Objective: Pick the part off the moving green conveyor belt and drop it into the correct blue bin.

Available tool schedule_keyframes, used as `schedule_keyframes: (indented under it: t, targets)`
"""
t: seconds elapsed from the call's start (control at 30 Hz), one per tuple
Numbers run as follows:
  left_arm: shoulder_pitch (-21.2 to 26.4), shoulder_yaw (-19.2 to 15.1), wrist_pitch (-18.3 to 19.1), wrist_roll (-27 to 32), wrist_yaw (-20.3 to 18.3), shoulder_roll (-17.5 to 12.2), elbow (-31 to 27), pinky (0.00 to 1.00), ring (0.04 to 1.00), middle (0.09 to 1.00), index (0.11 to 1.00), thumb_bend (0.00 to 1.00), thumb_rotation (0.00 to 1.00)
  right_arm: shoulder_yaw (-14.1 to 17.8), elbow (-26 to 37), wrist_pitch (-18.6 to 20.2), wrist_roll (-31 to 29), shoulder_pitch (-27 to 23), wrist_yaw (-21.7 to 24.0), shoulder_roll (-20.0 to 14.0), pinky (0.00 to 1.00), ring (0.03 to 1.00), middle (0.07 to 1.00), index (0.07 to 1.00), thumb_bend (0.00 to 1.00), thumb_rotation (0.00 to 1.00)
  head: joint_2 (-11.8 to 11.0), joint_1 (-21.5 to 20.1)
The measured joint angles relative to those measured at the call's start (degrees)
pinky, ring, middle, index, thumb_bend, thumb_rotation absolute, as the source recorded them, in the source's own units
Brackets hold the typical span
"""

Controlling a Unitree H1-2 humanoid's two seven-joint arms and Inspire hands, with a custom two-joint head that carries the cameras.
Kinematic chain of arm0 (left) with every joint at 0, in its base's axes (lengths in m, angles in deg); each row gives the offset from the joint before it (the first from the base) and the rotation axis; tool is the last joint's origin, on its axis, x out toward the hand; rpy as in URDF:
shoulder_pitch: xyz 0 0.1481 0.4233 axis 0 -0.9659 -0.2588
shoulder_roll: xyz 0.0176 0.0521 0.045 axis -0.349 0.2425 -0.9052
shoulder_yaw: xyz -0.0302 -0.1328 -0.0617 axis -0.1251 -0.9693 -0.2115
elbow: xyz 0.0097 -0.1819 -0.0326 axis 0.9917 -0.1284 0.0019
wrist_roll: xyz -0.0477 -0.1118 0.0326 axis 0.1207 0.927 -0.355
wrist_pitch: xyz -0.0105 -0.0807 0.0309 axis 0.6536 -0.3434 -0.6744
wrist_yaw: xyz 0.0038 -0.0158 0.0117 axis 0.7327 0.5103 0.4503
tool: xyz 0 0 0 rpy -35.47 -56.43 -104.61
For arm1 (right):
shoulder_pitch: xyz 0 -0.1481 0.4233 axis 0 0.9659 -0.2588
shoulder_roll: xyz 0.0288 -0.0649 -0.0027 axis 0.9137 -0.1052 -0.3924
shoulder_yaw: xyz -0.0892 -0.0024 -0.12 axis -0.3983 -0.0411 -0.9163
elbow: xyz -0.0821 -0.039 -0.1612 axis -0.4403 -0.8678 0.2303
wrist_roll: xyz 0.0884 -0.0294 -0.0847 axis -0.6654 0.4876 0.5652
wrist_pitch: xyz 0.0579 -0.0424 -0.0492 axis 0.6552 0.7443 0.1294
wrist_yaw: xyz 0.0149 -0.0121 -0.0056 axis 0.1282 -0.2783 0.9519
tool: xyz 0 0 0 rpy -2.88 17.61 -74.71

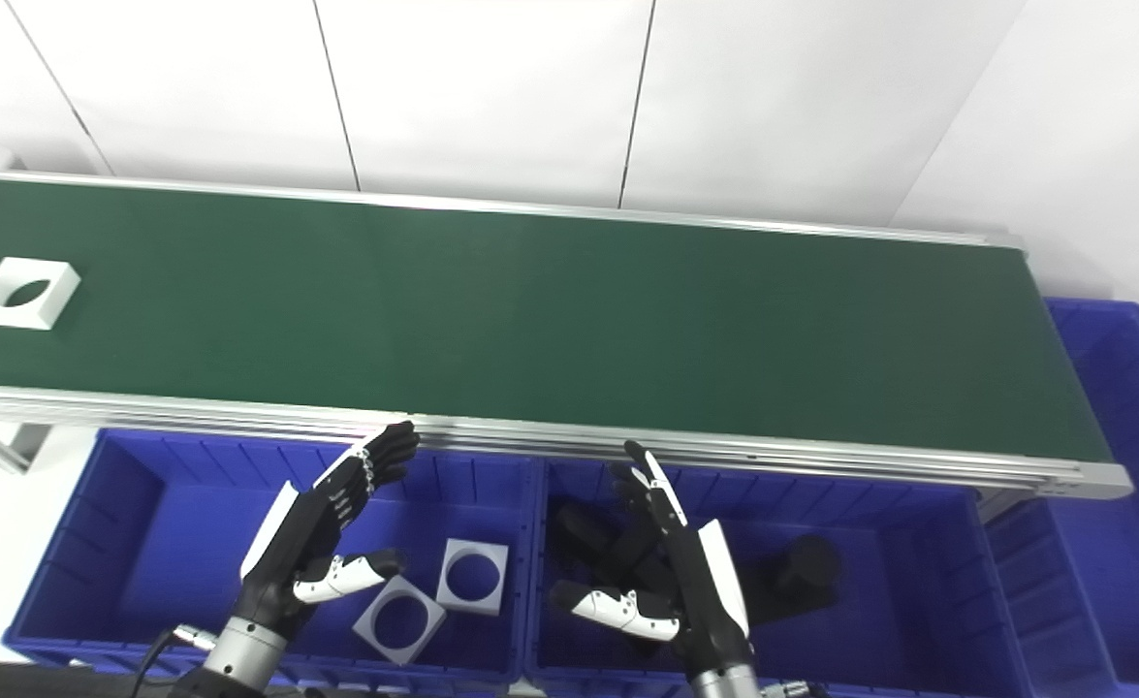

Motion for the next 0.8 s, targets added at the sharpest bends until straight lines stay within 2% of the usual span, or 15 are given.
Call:
schedule_keyframes:
  t: [0.43, 0.57, 0.7, 0.8]
  targets:
    - [0.0, 0.0, 0.0, 0.0, 0.0, 0.1, 0.2, 0.87, 0.890, 0.881, 0.870, 0.91, 0.58, 0.1, -0.1, 0.0, 0.0, -0.1, 0.0, 0.0, 0.85, 0.851, 0.876, 0.957, 0.93, 0.47, -0.7, 0.5]
    - [0.3, 0.0, 0.0, 0.5, -0.2, 0.0, 0.6, 0.86, 0.888, 0.882, 0.874, 0.90, 0.57, 0.1, -0.8, 0.0, 0.1, -0.3, 0.0, 0.1, 0.85, 0.851, 0.872, 0.956, 0.93, 0.47, -1.3, 1.9]
    - [0.3, 0.2, 0.0, -0.2, -0.3, -0.2, -0.4, 0.83, 0.880, 0.884, 0.882, 0.91, 0.57, 0.1, -2.3, -0.1, 0.4, -0.6, -0.1, 0.1, 0.87, 0.864, 0.875, 0.957, 0.93, 0.46, -3.7, 4.9]
    - [0.5, 0.3, 0.0, -3.1, 0.0, -0.9, -3.8, 0.84, 0.881, 0.883, 0.884, 0.90, 0.55, 0.1, -2.8, -0.1, 0.4, -0.5, -0.1, 0.1, 0.88, 0.871, 0.876, 0.958, 0.92, 0.45, -4.3, 5.9]
